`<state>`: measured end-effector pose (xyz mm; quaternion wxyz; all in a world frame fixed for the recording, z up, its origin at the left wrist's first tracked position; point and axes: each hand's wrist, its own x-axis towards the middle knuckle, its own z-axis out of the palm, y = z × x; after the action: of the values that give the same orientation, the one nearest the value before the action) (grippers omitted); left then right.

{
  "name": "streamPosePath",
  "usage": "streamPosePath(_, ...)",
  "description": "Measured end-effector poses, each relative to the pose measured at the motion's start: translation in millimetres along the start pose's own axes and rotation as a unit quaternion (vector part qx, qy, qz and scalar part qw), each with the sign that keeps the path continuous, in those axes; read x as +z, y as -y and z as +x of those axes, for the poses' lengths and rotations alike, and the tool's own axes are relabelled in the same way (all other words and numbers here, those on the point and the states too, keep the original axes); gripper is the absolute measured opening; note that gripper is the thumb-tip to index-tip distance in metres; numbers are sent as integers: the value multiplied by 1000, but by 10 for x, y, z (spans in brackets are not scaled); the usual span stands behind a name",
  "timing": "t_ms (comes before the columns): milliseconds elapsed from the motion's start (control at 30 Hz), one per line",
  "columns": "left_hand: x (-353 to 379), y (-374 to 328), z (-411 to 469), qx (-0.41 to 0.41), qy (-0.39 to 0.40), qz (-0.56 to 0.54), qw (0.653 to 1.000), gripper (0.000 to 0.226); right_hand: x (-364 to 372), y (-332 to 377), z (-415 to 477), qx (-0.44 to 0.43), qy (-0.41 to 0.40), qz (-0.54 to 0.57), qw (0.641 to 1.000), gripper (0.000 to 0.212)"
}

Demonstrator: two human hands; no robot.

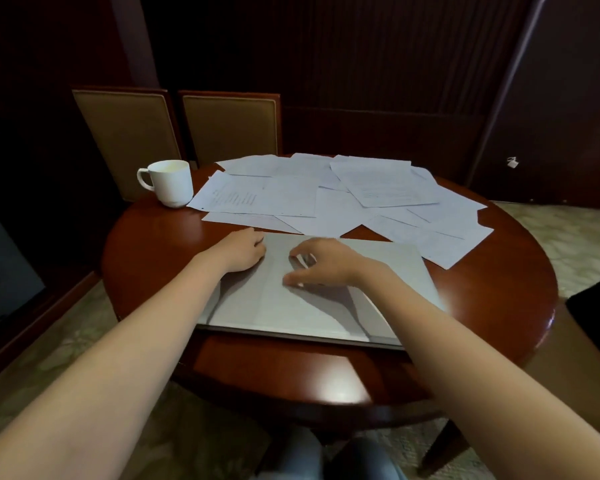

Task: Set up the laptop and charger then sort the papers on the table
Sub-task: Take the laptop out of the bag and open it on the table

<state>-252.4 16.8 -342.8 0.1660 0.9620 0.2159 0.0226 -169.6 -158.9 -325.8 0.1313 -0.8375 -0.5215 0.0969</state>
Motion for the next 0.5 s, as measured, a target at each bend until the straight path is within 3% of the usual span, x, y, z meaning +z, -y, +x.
streamPosePath(100,30,12,-139,-9,-12,-30,999,21,-34,140,-248,-23,61,14,998,72)
streamPosePath(300,56,85,-341,-64,-50,-61,995,35,-26,220,-563,-55,85,-44,994,77)
streamPosePath(400,86,145,-441,-87,-82,-122,985,25,4,288,-662,-71,53,-110,990,62)
streamPosePath(500,125,128,-562,-114,-136,-232,956,33,45,335,-728,-119,4,-193,974,41)
